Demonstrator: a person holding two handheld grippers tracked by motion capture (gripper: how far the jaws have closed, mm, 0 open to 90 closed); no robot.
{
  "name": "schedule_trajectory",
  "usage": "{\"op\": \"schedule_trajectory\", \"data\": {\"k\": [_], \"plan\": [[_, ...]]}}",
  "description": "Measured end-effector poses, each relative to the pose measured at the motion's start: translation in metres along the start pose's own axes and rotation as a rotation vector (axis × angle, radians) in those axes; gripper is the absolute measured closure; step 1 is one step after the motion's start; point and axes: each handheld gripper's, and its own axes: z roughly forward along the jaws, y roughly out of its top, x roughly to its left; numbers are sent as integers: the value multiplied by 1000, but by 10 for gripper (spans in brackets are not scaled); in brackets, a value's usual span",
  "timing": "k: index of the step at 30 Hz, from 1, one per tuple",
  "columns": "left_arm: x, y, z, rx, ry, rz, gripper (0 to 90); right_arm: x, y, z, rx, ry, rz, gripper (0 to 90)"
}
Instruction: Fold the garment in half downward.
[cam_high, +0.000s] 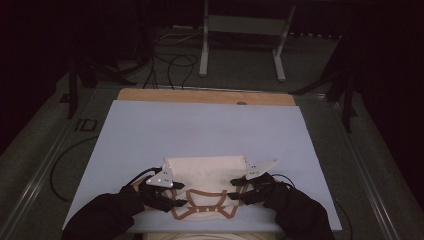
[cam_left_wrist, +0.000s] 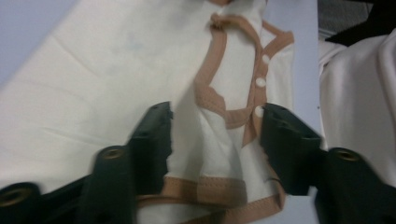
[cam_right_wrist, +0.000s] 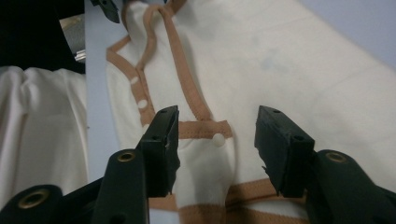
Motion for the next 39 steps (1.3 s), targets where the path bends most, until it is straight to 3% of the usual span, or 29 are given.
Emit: {"op": "schedule_trajectory", "data": {"k": [1,4,10,11,16,18,19,24,26,35,37,39], "plan": [[3,0,5,7,-13,-13,520,-3,-1,7,17,2,13,572],[10,1,11,9,-27,-45,611,-8,-2,16,35,12,27,634],[15,2,18,32,-40,-72,749,-10,-4,27,87,32,33,659],[16,1,21,47,-31,-78,777,-9,-4,29,116,46,27,706],[18,-1,22,55,-39,-84,863,-7,-4,32,135,36,-13,790],[17,-1,21,54,-45,-79,871,-5,-3,31,137,36,-24,823],[14,2,19,47,-40,-63,872,-4,-1,29,125,31,-40,899],[5,7,9,20,-55,-12,875,2,7,14,87,9,-58,900],[1,8,5,7,-65,5,874,7,9,10,84,-23,-75,900],[-15,6,-6,13,-85,65,869,33,14,-4,48,32,-142,900],[-18,6,-7,6,-89,68,865,36,14,-5,42,22,-159,900],[-20,6,-8,9,-86,82,864,39,13,-7,34,36,-140,900]]}}
